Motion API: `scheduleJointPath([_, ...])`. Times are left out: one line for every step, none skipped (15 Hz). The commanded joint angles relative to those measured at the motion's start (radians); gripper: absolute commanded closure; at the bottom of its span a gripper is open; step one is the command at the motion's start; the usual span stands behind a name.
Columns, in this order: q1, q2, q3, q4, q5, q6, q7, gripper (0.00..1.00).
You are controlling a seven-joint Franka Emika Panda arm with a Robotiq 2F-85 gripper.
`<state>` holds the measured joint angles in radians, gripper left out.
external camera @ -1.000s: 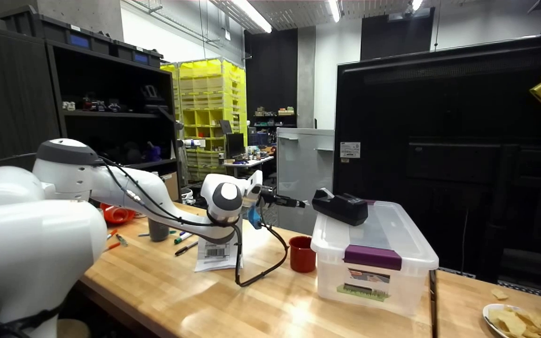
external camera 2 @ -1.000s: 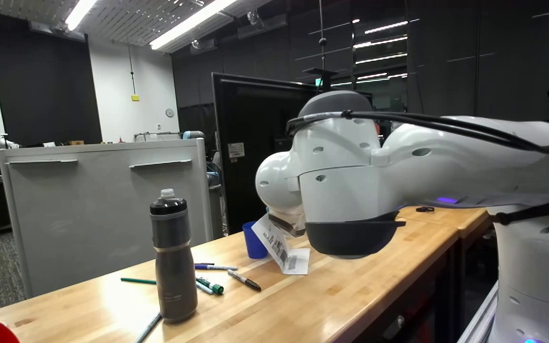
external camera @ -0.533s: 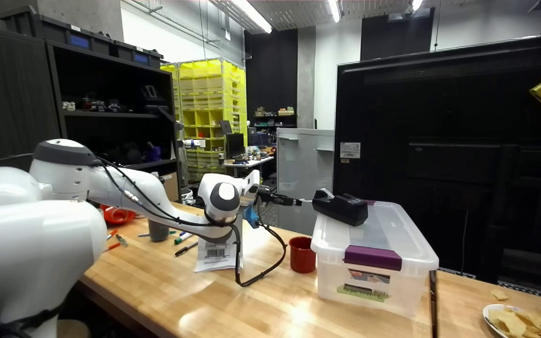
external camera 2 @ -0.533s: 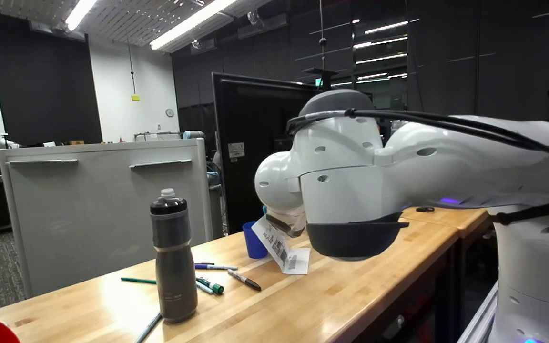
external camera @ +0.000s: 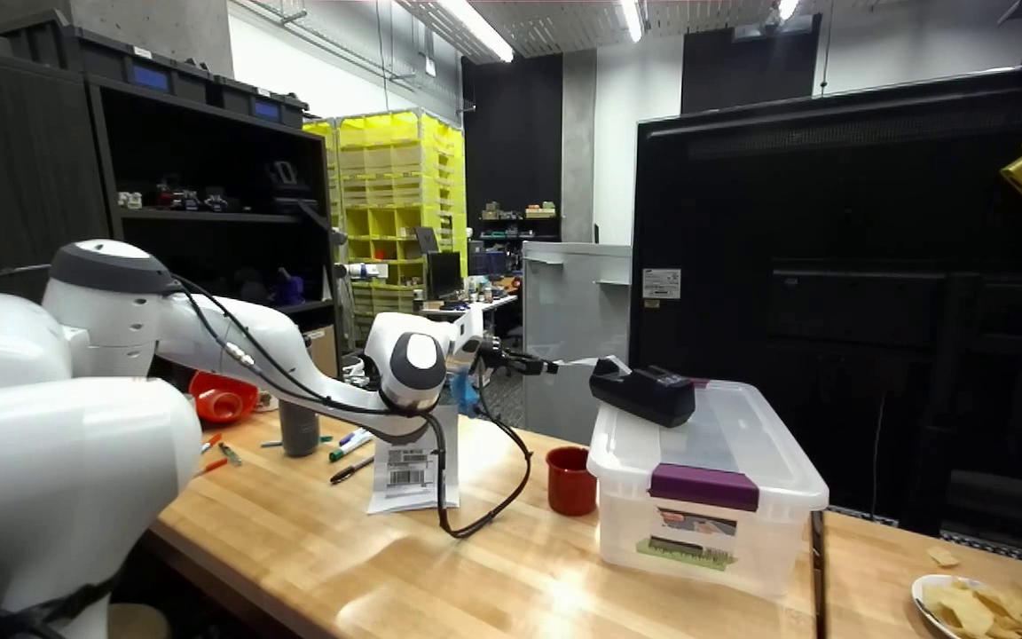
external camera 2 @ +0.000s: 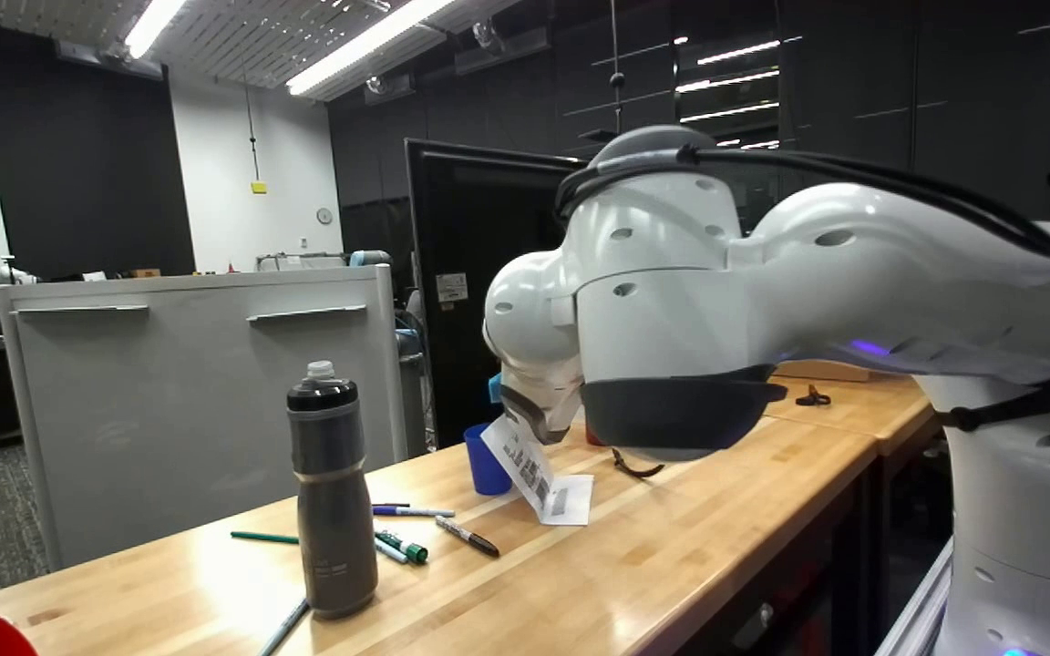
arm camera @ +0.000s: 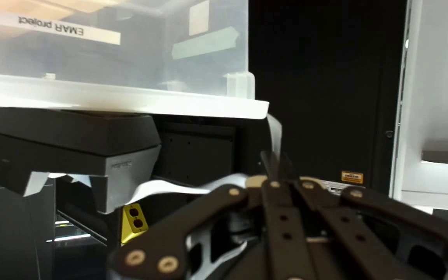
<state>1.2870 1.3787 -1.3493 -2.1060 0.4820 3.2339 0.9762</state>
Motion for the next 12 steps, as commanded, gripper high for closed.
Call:
scheduleJointPath([0.052,-0.114,0.011,-0.067,0.007,0.054,-0.052,1.00])
scheduleJointPath([0.060,-0.124,0.011,-0.076,0.009,0.061,-0.056,1.00])
scheduleJointPath([0.068,-0.134,0.011,-0.085,0.010,0.070,-0.060,1.00])
scheduleJointPath([0.074,-0.139,0.011,-0.092,0.012,0.077,-0.063,1.00])
scheduleJointPath([0.080,-0.145,0.012,-0.099,0.014,0.082,-0.068,1.00])
scheduleJointPath([0.084,-0.146,0.013,-0.104,0.015,0.087,-0.073,1.00])
scheduleJointPath([0.087,-0.147,0.014,-0.109,0.017,0.089,-0.078,1.00])
scheduleJointPath([0.090,-0.146,0.015,-0.113,0.019,0.087,-0.081,1.00])
scheduleJointPath([0.092,-0.145,0.016,-0.117,0.020,0.088,-0.083,1.00])
scheduleJointPath([0.091,-0.149,0.017,-0.118,0.020,0.089,-0.087,1.00])
scheduleJointPath([0.092,-0.148,0.017,-0.121,0.023,0.088,-0.090,1.00])
scheduleJointPath([0.094,-0.146,0.015,-0.124,0.027,0.088,-0.093,1.00])
